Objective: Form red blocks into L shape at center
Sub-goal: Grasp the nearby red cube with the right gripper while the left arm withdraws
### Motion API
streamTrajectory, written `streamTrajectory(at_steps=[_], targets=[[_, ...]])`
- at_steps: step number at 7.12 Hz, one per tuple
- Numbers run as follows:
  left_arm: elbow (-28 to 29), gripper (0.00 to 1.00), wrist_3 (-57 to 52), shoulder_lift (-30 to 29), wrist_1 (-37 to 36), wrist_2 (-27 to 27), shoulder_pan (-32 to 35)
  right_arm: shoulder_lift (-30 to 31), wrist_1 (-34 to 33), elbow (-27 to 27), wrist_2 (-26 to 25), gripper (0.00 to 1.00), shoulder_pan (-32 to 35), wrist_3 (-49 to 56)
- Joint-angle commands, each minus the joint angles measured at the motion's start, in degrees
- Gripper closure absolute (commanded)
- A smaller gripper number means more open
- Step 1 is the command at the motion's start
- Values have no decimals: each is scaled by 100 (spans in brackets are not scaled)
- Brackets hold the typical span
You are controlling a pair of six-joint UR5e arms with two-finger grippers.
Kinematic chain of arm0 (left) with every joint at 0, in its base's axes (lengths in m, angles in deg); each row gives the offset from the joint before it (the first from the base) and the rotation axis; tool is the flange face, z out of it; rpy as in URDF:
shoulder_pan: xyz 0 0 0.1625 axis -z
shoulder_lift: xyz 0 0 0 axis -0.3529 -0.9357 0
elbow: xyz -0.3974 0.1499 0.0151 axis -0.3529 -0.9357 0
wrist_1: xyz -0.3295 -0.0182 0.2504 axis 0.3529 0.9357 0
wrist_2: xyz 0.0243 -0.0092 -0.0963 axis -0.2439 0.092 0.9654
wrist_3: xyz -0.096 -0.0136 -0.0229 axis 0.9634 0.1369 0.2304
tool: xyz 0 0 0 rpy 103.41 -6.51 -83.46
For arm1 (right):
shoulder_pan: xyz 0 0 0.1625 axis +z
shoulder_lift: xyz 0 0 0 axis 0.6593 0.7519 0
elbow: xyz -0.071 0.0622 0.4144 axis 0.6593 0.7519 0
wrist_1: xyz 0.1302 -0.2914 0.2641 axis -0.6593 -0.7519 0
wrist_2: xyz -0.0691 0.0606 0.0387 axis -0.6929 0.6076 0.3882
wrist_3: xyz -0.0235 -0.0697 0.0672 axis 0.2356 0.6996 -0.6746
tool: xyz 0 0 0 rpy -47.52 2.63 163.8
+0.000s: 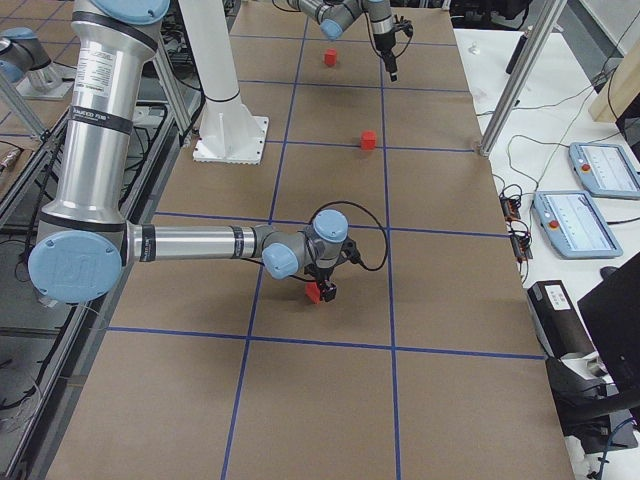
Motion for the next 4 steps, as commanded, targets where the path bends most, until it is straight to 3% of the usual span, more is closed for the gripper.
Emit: streamTrajectory(at_steps=[1,2,4], targets=[[2,0,1,3,0,0,-11,6,-9,44,-94,4,-18,-5],[-16,0,1,73,9,-9,-20,6,-9,53,-165,8,-26,-5],[-16,0,1,91,9,-9,-20,-11,-9,71,-174,46,-27,-14]])
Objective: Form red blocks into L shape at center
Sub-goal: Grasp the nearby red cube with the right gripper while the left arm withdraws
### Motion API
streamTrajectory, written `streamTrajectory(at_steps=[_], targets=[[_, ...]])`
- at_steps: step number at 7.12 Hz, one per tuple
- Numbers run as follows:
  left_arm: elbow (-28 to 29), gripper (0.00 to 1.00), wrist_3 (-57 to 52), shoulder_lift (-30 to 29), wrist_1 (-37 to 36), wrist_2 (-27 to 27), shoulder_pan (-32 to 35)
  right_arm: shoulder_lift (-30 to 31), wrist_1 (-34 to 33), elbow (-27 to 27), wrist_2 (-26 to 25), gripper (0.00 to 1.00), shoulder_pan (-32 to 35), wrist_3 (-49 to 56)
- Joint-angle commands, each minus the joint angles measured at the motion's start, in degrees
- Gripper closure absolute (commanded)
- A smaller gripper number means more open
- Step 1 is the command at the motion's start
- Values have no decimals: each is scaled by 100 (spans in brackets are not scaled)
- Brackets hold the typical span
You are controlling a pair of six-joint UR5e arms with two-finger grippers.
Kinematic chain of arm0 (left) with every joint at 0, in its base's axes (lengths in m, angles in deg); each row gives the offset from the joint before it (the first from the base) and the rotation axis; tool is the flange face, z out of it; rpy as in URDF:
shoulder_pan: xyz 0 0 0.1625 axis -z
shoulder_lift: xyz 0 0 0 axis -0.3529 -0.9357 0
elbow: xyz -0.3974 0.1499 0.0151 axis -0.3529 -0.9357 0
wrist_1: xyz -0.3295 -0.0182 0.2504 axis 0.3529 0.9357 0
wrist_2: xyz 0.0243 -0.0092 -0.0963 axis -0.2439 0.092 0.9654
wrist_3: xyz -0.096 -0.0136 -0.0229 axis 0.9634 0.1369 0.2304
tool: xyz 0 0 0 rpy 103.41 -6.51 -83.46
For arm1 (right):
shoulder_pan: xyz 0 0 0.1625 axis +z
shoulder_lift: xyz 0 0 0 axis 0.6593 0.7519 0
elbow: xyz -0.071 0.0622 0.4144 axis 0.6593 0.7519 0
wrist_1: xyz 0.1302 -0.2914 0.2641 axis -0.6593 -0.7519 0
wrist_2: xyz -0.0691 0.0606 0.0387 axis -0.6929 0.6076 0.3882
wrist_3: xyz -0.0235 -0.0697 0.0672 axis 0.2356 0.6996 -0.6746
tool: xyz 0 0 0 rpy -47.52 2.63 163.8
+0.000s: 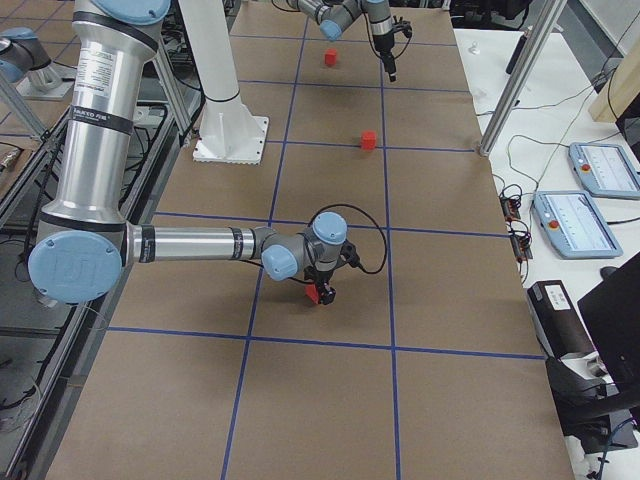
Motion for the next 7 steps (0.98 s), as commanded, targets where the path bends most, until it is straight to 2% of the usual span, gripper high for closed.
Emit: streamTrajectory(at_steps=[1,2,4,5,6,7], targets=[[-12,0,9,48,1,-1,-2,-23,17,4,-53,67,-2,-7],[-20,0,0,48,79,-1,-2,-32,35,-66,-45,97,7,-51],[-116,0,-131,170,89,16,77,-93,-61,-635,182,100,42,-304],[-309,0,-610,441,80,16,138,-380,-418,-864,540,100,146,-663],[-537,0,-1068,844,98,43,321,-818,-1049,-1145,788,100,295,-936],[-687,0,-1551,1222,106,52,480,-1371,-1760,-1365,799,100,288,-1304]])
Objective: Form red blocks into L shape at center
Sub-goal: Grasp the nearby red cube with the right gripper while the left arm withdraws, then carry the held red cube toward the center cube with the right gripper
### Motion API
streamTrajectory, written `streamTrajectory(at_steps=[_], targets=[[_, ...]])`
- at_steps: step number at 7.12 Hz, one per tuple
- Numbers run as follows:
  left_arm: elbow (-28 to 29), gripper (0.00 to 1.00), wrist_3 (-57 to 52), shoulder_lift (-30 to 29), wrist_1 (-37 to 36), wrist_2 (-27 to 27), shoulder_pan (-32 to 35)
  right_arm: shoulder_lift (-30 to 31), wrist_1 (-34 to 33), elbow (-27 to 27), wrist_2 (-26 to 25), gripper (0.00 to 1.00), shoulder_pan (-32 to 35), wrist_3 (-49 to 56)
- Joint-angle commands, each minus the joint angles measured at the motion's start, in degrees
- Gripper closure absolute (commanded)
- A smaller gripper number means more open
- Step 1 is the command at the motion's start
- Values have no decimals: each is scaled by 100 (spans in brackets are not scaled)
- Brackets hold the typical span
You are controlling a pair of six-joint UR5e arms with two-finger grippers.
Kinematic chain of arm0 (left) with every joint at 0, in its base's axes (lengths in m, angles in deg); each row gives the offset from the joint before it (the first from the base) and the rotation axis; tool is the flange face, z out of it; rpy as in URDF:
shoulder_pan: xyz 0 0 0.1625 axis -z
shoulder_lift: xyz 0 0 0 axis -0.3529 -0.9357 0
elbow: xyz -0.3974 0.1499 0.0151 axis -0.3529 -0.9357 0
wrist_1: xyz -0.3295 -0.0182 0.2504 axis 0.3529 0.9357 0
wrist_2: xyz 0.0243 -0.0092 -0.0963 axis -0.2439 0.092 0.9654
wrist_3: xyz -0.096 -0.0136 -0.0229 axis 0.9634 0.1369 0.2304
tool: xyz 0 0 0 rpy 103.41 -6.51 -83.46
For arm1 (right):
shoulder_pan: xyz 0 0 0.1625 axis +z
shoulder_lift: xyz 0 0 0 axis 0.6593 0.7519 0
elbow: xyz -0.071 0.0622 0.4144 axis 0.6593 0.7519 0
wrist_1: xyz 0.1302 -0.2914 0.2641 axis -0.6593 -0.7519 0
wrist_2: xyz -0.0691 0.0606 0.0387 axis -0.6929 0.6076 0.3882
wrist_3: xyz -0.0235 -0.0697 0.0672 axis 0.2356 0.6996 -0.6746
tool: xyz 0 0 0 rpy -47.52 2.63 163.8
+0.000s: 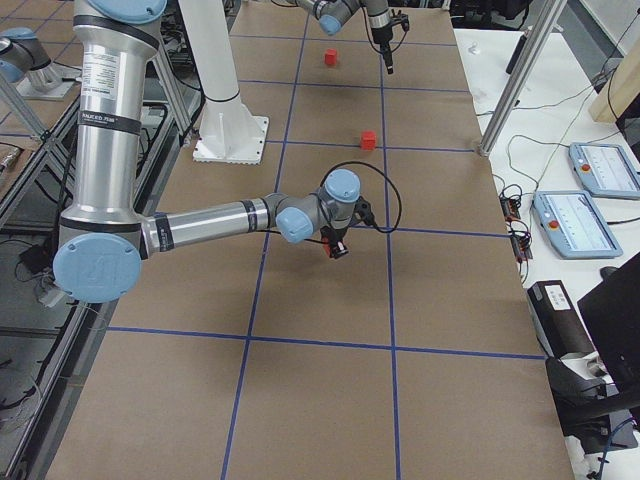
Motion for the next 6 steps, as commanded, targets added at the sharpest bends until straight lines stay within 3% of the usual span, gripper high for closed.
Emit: streamTrajectory(at_steps=[1,2,4,6], targets=[[-194,0,-924,600,-14,129,403,-1346,-1753,-460,82,100,-107,-820],[-185,0,-1363,897,12,331,588,-2040,-2275,-453,-14,100,-501,-1250],[-159,0,-2041,1171,12,385,931,-3245,-2369,-322,-671,100,-1702,-3264],[-53,0,-2490,1338,29,945,1300,-4258,-2351,343,-1637,100,-2505,-4519]])
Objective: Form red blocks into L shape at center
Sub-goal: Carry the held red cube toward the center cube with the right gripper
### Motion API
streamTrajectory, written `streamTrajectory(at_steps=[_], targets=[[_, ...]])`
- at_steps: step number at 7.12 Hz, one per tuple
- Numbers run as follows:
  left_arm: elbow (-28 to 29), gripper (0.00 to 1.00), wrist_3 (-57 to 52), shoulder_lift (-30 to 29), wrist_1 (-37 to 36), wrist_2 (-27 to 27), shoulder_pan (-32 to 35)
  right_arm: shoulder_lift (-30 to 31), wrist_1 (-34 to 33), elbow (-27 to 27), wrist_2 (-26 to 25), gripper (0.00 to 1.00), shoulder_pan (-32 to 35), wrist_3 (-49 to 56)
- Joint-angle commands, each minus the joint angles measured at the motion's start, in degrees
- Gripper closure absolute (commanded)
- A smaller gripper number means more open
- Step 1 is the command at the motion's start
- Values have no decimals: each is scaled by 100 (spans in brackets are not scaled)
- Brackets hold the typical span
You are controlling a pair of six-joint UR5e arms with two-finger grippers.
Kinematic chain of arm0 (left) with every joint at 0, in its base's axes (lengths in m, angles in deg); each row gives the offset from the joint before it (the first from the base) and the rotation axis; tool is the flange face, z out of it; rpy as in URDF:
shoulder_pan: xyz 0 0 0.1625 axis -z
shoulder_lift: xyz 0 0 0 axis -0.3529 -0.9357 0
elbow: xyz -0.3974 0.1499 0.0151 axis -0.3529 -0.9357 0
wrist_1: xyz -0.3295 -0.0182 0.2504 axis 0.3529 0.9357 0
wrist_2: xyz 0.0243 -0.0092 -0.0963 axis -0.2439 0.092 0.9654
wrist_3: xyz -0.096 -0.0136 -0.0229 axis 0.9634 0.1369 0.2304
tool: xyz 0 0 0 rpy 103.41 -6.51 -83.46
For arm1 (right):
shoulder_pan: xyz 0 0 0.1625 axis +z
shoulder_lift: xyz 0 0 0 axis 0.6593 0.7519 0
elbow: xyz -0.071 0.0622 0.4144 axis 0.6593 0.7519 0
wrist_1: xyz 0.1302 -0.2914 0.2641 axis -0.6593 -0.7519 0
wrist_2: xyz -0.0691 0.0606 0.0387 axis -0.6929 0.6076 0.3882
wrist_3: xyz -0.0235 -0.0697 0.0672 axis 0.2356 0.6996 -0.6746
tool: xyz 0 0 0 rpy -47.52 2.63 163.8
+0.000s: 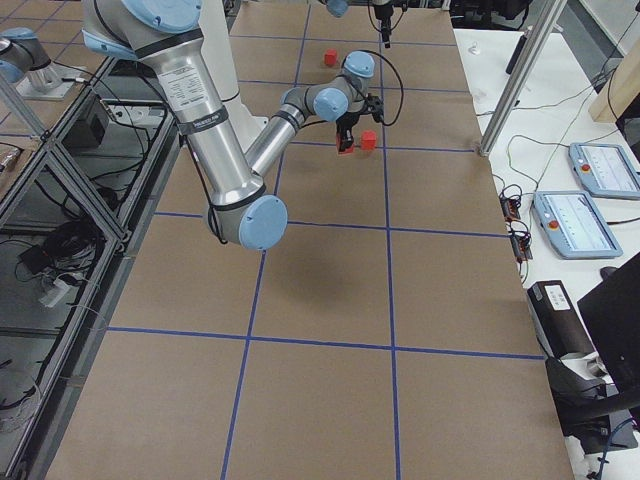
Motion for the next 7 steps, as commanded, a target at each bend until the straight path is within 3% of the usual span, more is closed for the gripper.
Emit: streamTrajectory(at_steps=[1,4,6,7], targets=[[57,0,-462,238,18,321,332,-998,26,791,-760,100,-661,-960],[109,0,-455,230,18,365,386,-1643,218,1830,-1139,100,-829,-1425],[144,0,-463,221,18,365,386,-1765,1314,2627,-1595,100,-978,-1848],[153,0,-463,221,18,365,386,-1853,1327,2745,-1597,100,-979,-1850]])
